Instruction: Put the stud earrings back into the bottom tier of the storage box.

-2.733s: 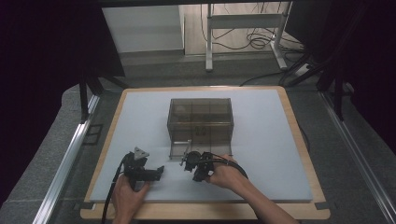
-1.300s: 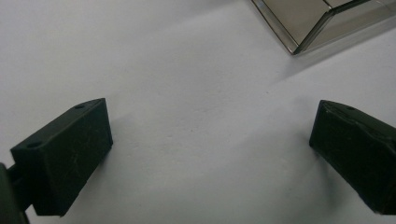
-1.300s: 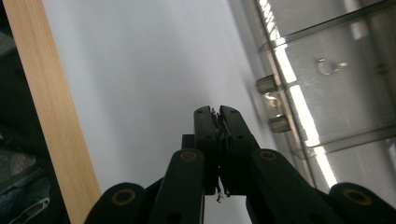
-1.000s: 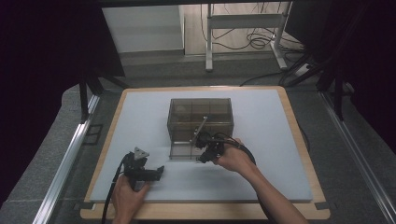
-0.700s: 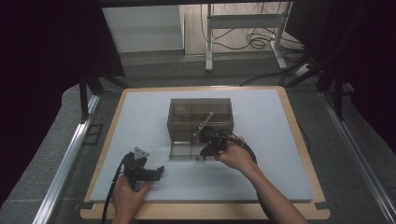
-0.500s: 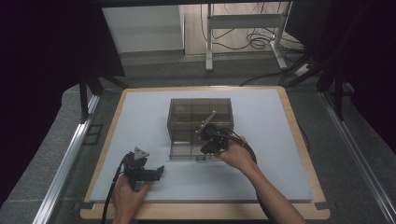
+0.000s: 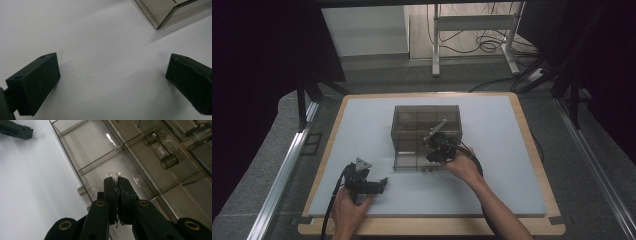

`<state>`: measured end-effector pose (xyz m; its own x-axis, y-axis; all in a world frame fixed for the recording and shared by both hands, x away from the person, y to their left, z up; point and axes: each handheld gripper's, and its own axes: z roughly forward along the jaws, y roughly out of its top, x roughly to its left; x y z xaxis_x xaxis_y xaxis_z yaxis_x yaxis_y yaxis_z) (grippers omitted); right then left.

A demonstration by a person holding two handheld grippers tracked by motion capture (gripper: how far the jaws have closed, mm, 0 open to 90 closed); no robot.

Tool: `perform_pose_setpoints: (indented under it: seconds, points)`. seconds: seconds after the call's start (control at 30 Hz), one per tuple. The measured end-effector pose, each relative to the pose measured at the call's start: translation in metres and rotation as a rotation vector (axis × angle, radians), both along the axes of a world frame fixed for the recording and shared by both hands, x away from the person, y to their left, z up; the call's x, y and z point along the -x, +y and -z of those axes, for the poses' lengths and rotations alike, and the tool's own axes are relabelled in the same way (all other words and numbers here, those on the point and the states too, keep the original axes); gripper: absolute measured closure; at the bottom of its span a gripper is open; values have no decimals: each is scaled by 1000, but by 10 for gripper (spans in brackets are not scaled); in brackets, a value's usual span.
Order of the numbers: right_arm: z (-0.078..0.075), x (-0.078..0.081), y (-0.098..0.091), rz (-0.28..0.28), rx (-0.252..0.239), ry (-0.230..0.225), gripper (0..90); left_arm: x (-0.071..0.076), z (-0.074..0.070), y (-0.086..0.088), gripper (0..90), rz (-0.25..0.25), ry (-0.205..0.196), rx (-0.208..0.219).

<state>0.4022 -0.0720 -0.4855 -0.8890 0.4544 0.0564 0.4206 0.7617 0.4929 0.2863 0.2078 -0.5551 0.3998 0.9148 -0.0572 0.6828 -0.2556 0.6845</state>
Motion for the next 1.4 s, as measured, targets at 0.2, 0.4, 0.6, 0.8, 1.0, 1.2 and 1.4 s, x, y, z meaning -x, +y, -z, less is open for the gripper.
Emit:
perform_pose_setpoints:
  seconds: [0.2,0.4,0.6,0.8,1.0,1.2,1.4]
  points:
    - [8,-3,1,7,2,-7,844,0,0,0,0,0,1,-1]
    - [13,-5,3,6,11,-8,843,0,0,0,0,0,2,-1]
    - [16,-5,6,4,20,-8,840,0,0,0,0,0,2,-1]
    - [15,-6,6,6,21,-11,800,0,0,0,0,0,2,-1]
    - [13,-6,5,8,19,-15,777,0,0,0,0,0,2,-1]
    - [8,-5,4,7,16,-29,734,0,0,0,0,0,1,-1]
    - [3,-2,2,7,4,-37,698,0,0,0,0,0,1,-1]
